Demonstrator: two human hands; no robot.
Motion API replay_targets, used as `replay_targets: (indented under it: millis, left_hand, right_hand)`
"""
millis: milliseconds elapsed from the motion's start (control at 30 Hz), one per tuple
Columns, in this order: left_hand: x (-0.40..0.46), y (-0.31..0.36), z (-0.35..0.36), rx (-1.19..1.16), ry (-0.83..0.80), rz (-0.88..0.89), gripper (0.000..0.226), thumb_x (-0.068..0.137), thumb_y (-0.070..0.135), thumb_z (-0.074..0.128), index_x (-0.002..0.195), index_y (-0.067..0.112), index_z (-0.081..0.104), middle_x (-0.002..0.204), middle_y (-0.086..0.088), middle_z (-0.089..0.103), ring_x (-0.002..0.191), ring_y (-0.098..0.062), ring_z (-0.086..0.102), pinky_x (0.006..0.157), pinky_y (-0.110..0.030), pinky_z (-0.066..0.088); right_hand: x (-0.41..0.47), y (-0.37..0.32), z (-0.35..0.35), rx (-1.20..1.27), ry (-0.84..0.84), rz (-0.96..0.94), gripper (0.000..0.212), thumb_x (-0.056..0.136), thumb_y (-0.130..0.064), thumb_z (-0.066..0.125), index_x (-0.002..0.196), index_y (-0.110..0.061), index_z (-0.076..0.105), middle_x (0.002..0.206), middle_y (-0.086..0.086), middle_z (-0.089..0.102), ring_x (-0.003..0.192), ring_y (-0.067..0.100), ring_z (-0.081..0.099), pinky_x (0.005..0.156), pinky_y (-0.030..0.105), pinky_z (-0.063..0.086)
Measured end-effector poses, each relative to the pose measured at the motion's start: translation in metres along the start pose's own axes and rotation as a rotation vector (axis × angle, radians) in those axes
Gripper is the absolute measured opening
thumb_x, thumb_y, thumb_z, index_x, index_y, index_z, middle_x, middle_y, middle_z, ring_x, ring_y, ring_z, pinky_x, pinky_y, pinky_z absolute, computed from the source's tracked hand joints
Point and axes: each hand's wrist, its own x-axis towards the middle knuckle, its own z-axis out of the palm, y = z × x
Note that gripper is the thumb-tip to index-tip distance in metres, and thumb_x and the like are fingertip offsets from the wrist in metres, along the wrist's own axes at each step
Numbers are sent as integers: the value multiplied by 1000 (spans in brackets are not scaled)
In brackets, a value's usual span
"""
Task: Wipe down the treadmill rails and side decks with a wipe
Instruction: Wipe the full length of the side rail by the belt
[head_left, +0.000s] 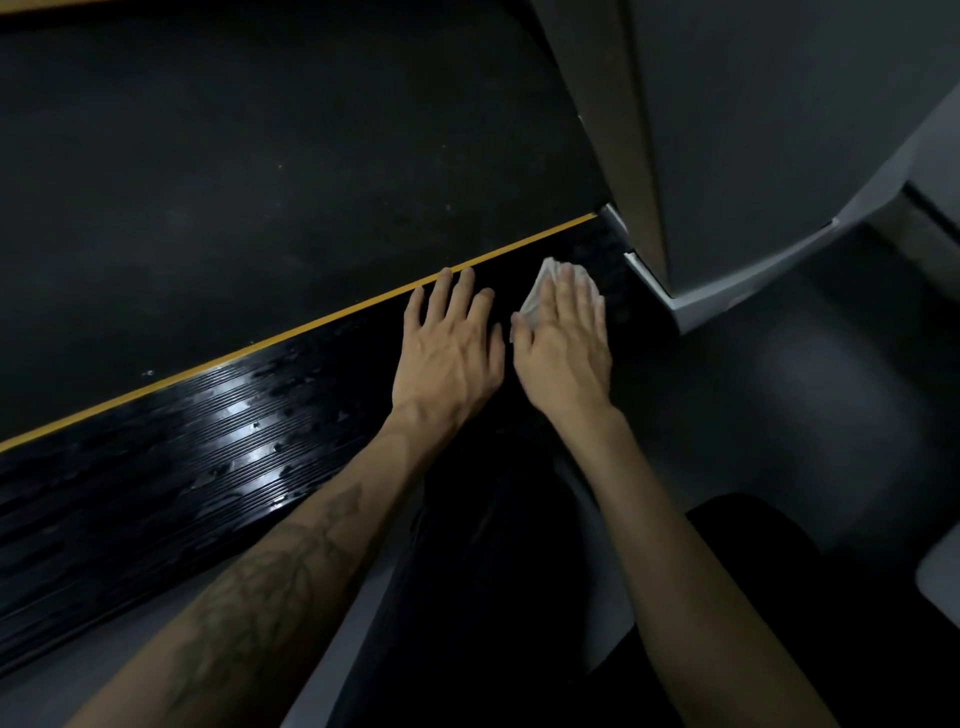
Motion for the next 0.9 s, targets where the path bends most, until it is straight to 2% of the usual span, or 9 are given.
replay_targets:
  millis: [100, 267, 467, 567, 700, 900]
  left_hand:
    - [-1, 0, -1, -2, -9, 9, 56, 102, 42, 29, 148, 16, 49, 164, -10, 35, 157, -27, 21, 127, -49, 17]
    - [-1, 1, -4, 6, -35, 10, 56, 105, 43, 34, 153, 17, 44, 167, -9, 30, 158, -26, 15, 128, -48, 12]
    - [-1, 0, -4, -22, -46, 22, 57, 104, 43, 32, 154, 17, 42, 168, -9, 27, 159, -25, 12, 128, -48, 9]
    - [-1, -1, -3, -6, -48, 30, 56, 106, 43, 34, 155, 17, 40, 169, -8, 25, 159, -25, 11, 129, -48, 8]
    - [-1, 1, -3, 8, -57, 36, 61, 103, 46, 27, 156, 18, 40, 169, -8, 25, 159, -25, 11, 128, -49, 8]
    - [-1, 1, -3, 3, -56, 45, 62, 103, 46, 27, 156, 17, 41, 169, -8, 25, 159, -25, 12, 128, -49, 8]
  right_hand:
    - [21, 13, -4, 28, -16, -59, 66, 110, -43, 29, 164, -11, 12, 173, 8, 4, 159, 18, -4, 128, 44, -7]
    - [7, 18, -7, -13, 23, 76, 68, 109, -44, 27, 163, -6, 11, 172, 13, 4, 159, 24, 0, 128, 45, -4]
    - [20, 14, -4, 31, -17, -77, 64, 110, -41, 27, 164, -11, 10, 173, 8, 3, 159, 18, -5, 128, 44, -6]
    - [25, 26, -8, 20, -20, -23, 65, 110, -43, 26, 164, -10, 11, 173, 9, 4, 159, 19, -2, 128, 46, -5]
    - [-10, 8, -1, -33, 52, 88, 68, 109, -44, 27, 163, -4, 12, 172, 16, 5, 159, 26, -1, 128, 46, -4]
    - [17, 14, -4, 8, -3, -41, 62, 110, -41, 23, 164, -13, 10, 173, 5, 2, 159, 17, -6, 128, 48, -9]
